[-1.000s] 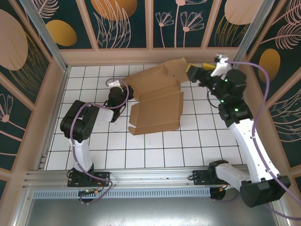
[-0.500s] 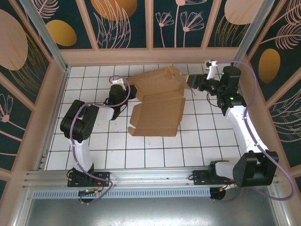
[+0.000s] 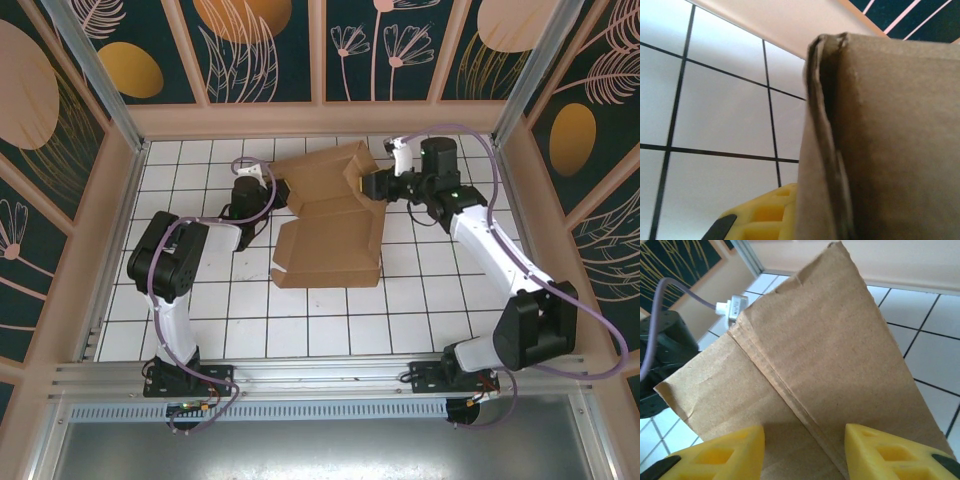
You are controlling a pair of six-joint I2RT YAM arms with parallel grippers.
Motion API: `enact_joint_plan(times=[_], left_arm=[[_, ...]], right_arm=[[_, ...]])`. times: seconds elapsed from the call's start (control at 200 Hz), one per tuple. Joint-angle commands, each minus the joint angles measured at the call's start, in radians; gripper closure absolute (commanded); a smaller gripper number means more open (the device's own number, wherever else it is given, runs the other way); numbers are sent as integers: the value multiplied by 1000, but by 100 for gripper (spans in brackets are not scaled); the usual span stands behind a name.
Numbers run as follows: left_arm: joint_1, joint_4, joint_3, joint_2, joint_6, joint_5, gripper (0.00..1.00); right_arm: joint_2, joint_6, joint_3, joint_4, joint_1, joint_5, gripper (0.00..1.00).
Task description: Fold the paper box
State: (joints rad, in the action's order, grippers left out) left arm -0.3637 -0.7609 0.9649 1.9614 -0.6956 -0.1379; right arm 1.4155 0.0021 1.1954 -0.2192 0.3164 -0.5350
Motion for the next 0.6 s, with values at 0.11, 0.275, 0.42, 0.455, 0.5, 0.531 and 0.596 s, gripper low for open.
enact_joint_plan(times=[0.11,0.275,0.42,0.455,0.5,0.531,0.596], left_arm=[[-12,-61,13,-33,8,-56,100],[-11,-50,-15,-46,-31,-7,100],[-6,-53,-10,-39,-115,15,100],[-6,-57,-9,-37,-132,17,100],[-7,-58,-5,-36,-149,22,100],[-6,-58,-4,-35,-162,24,100],[-6,-44,1,-32,-181,31,100]], right_arm=[[87,-39,115,-92,58,164,53],[-18,6,57,-3,37,210,29],[-172,47,-111,103,18,286,11],[-209,58,-157,131,21,284,9],[-253,72,-219,168,36,280,8],[-277,80,-255,187,49,279,7],[-313,93,-319,209,85,297,6]])
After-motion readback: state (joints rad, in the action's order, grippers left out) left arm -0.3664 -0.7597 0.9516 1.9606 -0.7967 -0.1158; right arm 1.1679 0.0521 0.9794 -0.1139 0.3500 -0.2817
